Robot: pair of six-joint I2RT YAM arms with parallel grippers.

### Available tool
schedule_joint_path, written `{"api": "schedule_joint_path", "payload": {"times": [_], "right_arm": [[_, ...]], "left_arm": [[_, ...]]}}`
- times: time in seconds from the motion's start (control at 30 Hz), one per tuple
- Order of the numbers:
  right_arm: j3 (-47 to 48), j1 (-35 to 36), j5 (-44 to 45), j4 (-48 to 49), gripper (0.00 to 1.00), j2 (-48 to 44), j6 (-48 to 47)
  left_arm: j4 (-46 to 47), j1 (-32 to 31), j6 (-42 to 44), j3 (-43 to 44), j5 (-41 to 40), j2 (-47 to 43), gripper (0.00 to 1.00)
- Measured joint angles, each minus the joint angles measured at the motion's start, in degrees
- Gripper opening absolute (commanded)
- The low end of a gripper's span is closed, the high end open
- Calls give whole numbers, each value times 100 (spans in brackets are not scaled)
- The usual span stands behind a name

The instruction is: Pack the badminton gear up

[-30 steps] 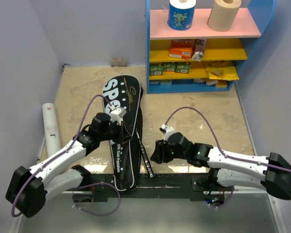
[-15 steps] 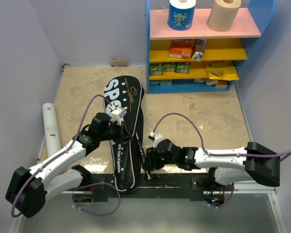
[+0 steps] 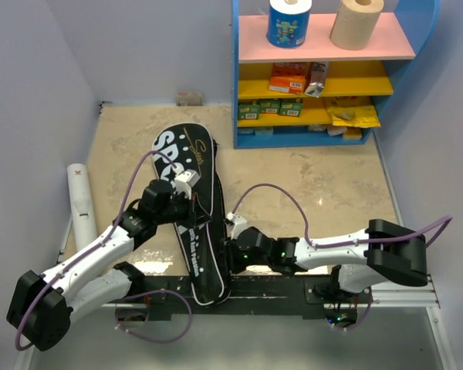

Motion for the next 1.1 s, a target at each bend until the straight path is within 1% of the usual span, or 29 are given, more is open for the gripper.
{"api": "schedule_joint_path", "payload": {"times": [0.13,0.27,0.3,0.4,0.53,0.63,0.8,0.93,1.1], "right_arm": [[153,144,9,328,15,398,144],[380,374,146,662,25,966,297],[424,420,166,728,32,1082,319],[485,531,280,918,40,1327,398],[485,584,382,964,46,1305,385],[485,621,503,798,52,1051,330],[485,673,922,4,57,254,260],[485,682,1714,-1257,60,-566,321],[485,678,2686,-2907,62,-1856,691]], "left_arm": [[48,2,-2,-125,7,-9,0],[46,4,0,-302,39,-13,0],[42,4,-2,-308,46,-13,0],[55,4,-2,-356,74,-13,0],[61,4,0,-358,114,-13,0],[125,-2,-2,-358,162,-26,0],[138,-2,4,-348,157,-63,0],[20,-9,70,-278,140,-48,0],[-168,-197,313,-61,81,219,0]]}}
